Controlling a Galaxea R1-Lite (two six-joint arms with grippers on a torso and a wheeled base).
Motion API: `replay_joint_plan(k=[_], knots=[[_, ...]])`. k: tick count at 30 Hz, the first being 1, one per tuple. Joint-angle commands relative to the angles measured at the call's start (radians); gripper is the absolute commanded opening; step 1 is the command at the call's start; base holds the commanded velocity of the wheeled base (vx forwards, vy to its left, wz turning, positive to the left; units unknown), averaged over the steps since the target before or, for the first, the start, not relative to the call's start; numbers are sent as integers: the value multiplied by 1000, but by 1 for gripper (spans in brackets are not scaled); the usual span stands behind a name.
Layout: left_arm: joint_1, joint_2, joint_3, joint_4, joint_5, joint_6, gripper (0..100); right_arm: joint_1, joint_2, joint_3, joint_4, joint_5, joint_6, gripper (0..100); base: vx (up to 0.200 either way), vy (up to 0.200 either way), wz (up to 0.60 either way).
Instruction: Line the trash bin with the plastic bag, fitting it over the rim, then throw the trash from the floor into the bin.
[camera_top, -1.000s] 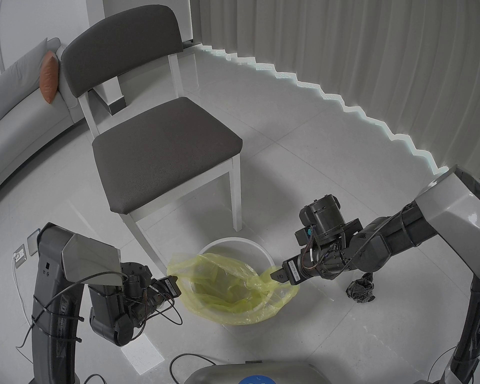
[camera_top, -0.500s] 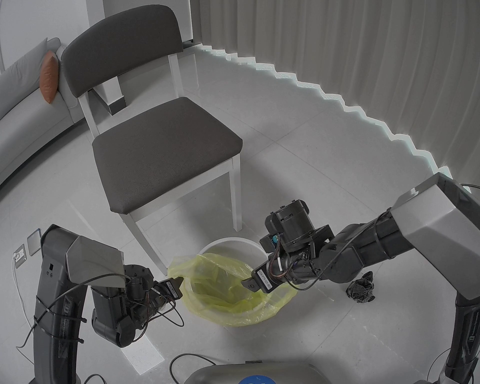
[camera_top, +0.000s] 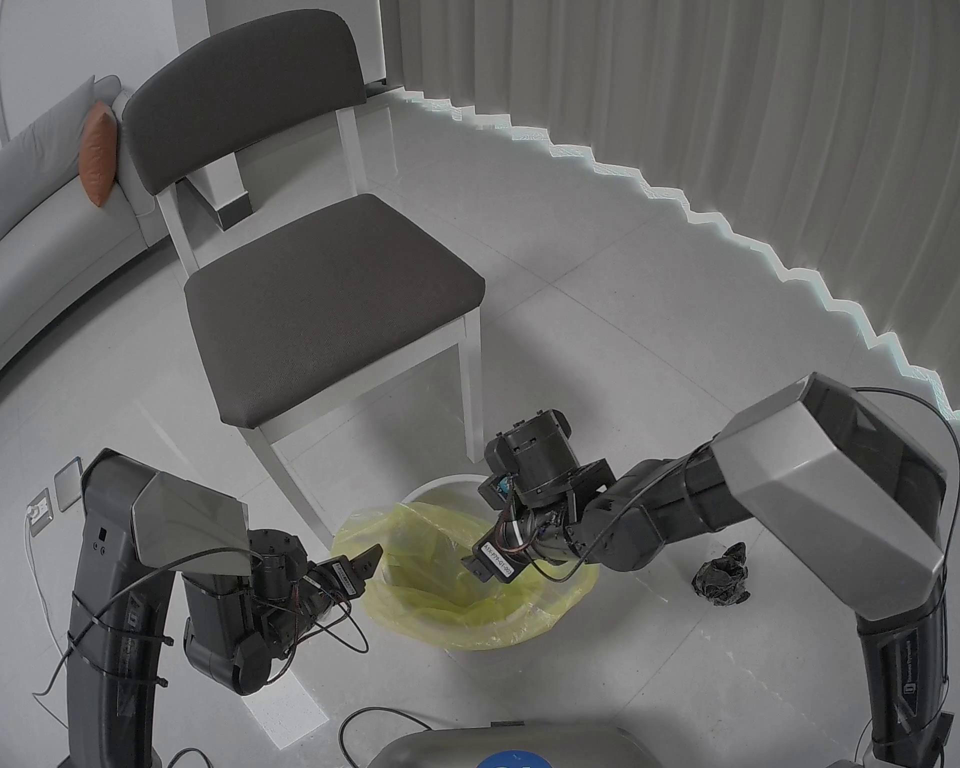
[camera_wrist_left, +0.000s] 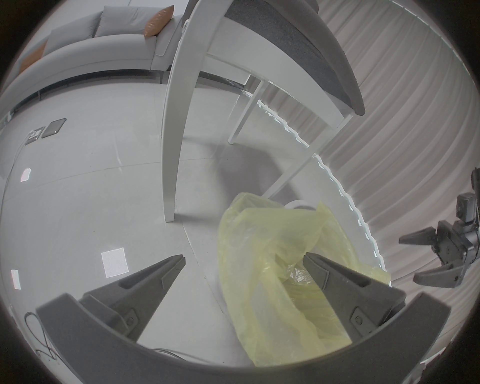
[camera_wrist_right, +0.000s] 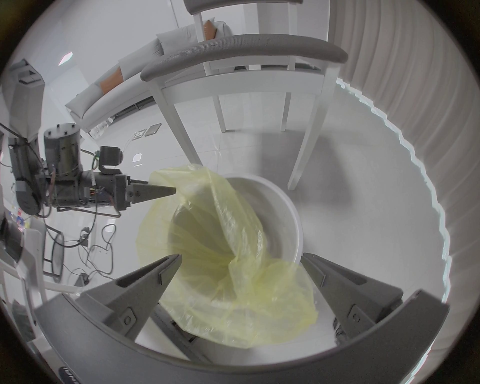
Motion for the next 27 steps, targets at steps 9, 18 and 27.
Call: replay_joint_plan(k=[9, 18, 27], knots=[[0, -5, 0, -18, 3, 0, 100, 4, 116, -50, -14, -41, -20, 100, 0, 0, 0], [0, -6, -2, -18, 11, 0, 100, 1, 147, -69, -35, -78, -22, 100, 0, 0, 0], [2, -6, -2, -18, 11, 1, 100, -1, 165, -99, -35, -100, -20, 100, 0, 0, 0]])
